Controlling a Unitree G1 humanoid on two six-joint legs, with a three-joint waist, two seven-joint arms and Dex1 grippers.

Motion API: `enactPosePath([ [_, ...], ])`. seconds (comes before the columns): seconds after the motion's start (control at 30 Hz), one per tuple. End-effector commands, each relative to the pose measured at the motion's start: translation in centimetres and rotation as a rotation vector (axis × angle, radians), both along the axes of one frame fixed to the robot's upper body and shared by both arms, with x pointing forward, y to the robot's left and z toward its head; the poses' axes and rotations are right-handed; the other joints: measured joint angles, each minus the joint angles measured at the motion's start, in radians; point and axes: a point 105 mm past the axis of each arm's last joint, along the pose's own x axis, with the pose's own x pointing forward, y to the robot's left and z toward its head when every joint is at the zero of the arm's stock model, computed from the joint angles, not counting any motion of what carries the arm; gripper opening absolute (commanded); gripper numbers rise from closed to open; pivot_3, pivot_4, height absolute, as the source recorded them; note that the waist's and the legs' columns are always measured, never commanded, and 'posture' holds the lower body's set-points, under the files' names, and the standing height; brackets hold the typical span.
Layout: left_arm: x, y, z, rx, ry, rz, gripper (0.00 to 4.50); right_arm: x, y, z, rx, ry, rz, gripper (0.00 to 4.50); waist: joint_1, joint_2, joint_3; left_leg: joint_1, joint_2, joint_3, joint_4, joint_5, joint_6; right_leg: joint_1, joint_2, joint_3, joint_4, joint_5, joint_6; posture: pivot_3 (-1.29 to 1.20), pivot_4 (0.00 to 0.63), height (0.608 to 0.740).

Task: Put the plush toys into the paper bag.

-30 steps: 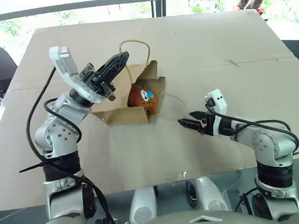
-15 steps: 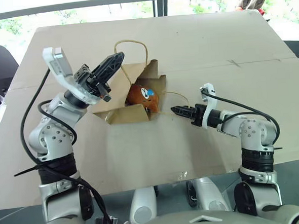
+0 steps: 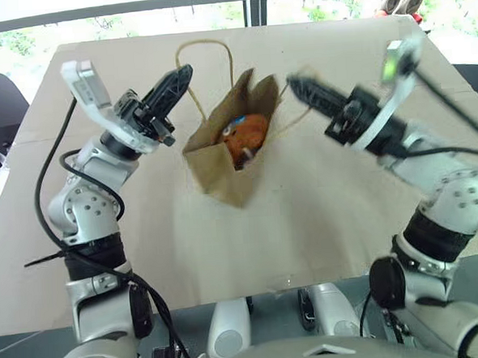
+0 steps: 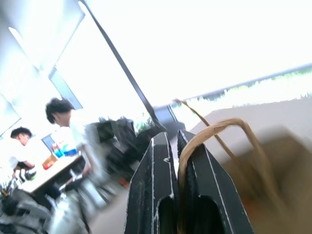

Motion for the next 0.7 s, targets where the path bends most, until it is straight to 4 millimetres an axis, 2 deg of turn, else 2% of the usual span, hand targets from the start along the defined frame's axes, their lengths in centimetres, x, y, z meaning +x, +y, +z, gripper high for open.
enactPosePath([
  [0.03, 0.8, 0.6, 0.8, -0.017, -0.036, 0.037, 0.00, 0.0, -0.8, 0.2, 0.009, 0.012, -0.053, 0.01, 0.000, 0.000, 0.000, -0.001, 0.000, 0.000, 0.000, 0.000, 0.000, 0.000, 0.000, 0.000, -0.001, 0.000, 0.000, 0.00, 0.150, 0.740],
  [0.1, 2.5, 0.3, -0.3, 0.032, 0.004, 0.076, 0.00, 1.3, -2.2, -2.7, -0.087, 0.102, -0.164, 0.01, 0.007, -0.001, 0.000, -0.003, 0.000, 0.001, -0.001, 0.000, 0.000, 0.000, 0.000, 0.000, -0.003, 0.001, 0.001, 0.00, 0.150, 0.740],
  [0.17, 3.1, -0.5, -1.0, 0.084, 0.005, 0.076, 0.00, 1.4, -3.0, -4.3, -0.118, 0.144, -0.194, 0.01, 0.009, -0.001, -0.001, -0.003, -0.001, 0.000, -0.001, 0.000, 0.000, 0.001, 0.000, 0.000, -0.006, 0.001, 0.001, 0.00, 0.150, 0.740],
  [0.3, 3.1, -2.4, -0.1, 0.108, -0.037, -0.005, 0.00, 1.2, -3.2, -4.2, -0.195, 0.092, -0.256, 0.01, 0.000, 0.000, 0.000, -0.003, -0.001, 0.002, -0.001, 0.000, 0.000, 0.001, -0.001, 0.003, -0.007, 0.001, 0.001, 0.00, 0.150, 0.740],
  [0.37, 2.9, -2.5, -0.5, 0.133, -0.029, -0.044, 0.00, 1.3, -3.6, -4.4, -0.235, 0.072, -0.285, 0.55, -0.004, 0.000, 0.000, -0.002, -0.001, 0.002, -0.001, 0.000, 0.000, 0.001, 0.000, 0.002, -0.006, 0.001, 0.001, 0.00, 0.150, 0.740],
  [0.4, 2.6, -2.5, -0.8, 0.145, -0.012, -0.077, 0.00, 0.6, -3.5, -4.6, -0.280, 0.045, -0.269, 0.86, -0.006, 0.000, 0.000, -0.002, 0.000, 0.002, -0.001, 0.000, 0.000, 0.001, 0.000, 0.002, -0.006, 0.001, 0.001, 0.00, 0.150, 0.740],
  [0.43, 2.3, -2.3, -1.2, 0.170, -0.001, -0.099, 0.70, 0.0, -3.5, -4.8, -0.325, 0.024, -0.258, 1.30, -0.006, 0.000, 0.000, -0.001, 0.000, 0.001, -0.002, 0.000, 0.000, 0.001, 0.001, 0.003, -0.006, 0.001, 0.001, 0.00, 0.150, 0.740],
  [0.5, 1.6, -1.4, -1.5, 0.206, 0.019, -0.125, 1.45, -2.0, -3.4, -5.3, -0.409, -0.013, -0.178, 2.32, -0.006, 0.000, 0.000, -0.001, 0.000, 0.001, -0.003, 0.000, 0.000, 0.001, 0.001, 0.002, -0.006, 0.000, 0.001, 0.00, 0.150, 0.740],
  [0.57, 1.0, -0.4, -1.5, 0.223, 0.036, -0.144, 2.56, -3.1, -3.9, -5.4, -0.433, -0.019, -0.139, 2.40, -0.007, 0.000, 0.000, -0.001, 0.000, 0.001, -0.004, 0.000, 0.000, 0.000, 0.001, 0.003, -0.006, 0.000, 0.001, 0.00, 0.150, 0.740],
  [0.7, -1.4, 1.6, -2.0, 0.267, 0.093, -0.229, 4.35, -4.7, -5.6, -6.1, -0.504, -0.005, -0.117, 2.40, -0.002, -0.001, 0.000, -0.002, 0.000, 0.001, -0.004, 0.000, 0.000, 0.000, 0.000, 0.002, -0.007, 0.000, 0.001, 0.00, 0.150, 0.740],
])
